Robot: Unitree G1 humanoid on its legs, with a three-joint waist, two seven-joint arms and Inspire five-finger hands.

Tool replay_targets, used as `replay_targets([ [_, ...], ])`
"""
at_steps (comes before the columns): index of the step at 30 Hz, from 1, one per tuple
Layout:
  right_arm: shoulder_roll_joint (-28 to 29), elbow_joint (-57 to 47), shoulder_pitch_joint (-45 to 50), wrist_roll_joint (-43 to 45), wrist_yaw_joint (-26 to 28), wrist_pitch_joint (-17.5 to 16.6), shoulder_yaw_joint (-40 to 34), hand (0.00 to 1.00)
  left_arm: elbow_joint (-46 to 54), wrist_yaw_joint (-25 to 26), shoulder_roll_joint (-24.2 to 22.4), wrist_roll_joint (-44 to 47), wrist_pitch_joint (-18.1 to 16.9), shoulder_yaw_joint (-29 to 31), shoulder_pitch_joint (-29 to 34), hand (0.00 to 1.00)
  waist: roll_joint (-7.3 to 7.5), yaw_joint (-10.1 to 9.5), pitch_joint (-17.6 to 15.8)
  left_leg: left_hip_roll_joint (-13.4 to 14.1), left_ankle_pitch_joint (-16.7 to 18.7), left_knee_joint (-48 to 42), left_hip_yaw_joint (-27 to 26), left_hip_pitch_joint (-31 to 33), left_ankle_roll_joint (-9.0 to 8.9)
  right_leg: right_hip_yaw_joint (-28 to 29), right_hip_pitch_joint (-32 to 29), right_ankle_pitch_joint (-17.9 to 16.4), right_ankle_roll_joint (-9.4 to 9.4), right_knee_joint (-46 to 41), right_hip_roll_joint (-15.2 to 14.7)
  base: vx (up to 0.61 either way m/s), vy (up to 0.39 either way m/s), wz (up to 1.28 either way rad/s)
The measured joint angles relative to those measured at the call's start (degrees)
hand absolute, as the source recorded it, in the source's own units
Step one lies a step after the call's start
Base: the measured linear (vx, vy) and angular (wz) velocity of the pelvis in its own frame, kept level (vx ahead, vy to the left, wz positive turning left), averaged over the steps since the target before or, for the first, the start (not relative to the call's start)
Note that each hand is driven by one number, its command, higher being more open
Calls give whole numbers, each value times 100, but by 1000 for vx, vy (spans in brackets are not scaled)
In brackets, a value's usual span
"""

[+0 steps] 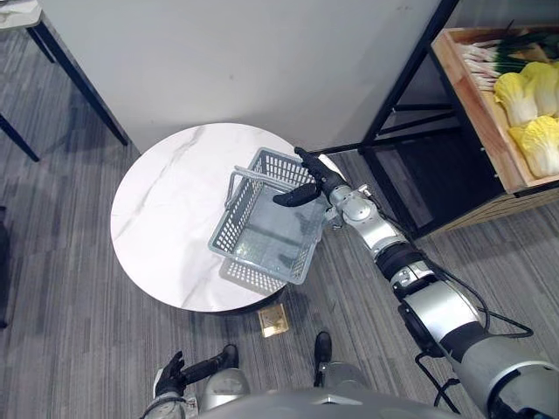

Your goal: Pick vegetable in the basket

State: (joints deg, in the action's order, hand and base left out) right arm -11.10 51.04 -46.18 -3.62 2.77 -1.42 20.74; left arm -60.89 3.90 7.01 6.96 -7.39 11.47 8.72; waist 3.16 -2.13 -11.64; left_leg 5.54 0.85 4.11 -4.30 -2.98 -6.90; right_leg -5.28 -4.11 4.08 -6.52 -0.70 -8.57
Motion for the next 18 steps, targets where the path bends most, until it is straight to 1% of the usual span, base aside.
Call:
replay_targets([
  [4, 0, 59, -41, -56, -57, 78, -44, 100, 37, 8, -4, 97, 1, -9, -21, 100, -18, -28, -64, -6, -18, -26, 105, 64, 2, -81, -3, 0, 0, -22, -18, -19, -7, 13],
  [9, 6, 216, -120, -81, -87, 83, -106, 100, 68, 50, -6, 166, -5, -59, -26, 100, -20, -75, -72, -13, -18, -109, 251, 161, 3, -118, -2, 0, 0, -55, -42, -14, 3, 14],
  [14, 9, 333, -217, -632, -104, 93, -107, 100, 80, 98, 4, 167, -20, -178, -66, 100, -55, -87, -142, -6, -17, -183, 327, 235, 2, -159, 1, -1, 1, -112, -46, -40, -3, 10],
  [15, 10, 429, -328, -856, -106, 92, -98, 100, 80, 99, 8, 170, -21, -187, -100, 100, -54, -97, -193, -4, -20, -194, 328, 241, 0, -158, 1, -2, 2, -114, -44, -48, -6, 3],
  [16, 10, 531, -417, -980, -103, 94, -90, 0, 76, 97, 23, 169, -17, -217, -136, 100, -55, -100, -220, -5, -22, -193, 329, 249, -3, -157, -9, -3, 3, -114, -44, -51, -10, 0],
  [18, 6, 581, -494, -1384, -103, 95, -43, 0, 79, 97, 41, 172, -17, -258, -162, 100, -51, -110, -230, -3, -36, -190, 328, 283, -7, -148, -60, -4, 4, -114, -42, -43, -15, -2],
])
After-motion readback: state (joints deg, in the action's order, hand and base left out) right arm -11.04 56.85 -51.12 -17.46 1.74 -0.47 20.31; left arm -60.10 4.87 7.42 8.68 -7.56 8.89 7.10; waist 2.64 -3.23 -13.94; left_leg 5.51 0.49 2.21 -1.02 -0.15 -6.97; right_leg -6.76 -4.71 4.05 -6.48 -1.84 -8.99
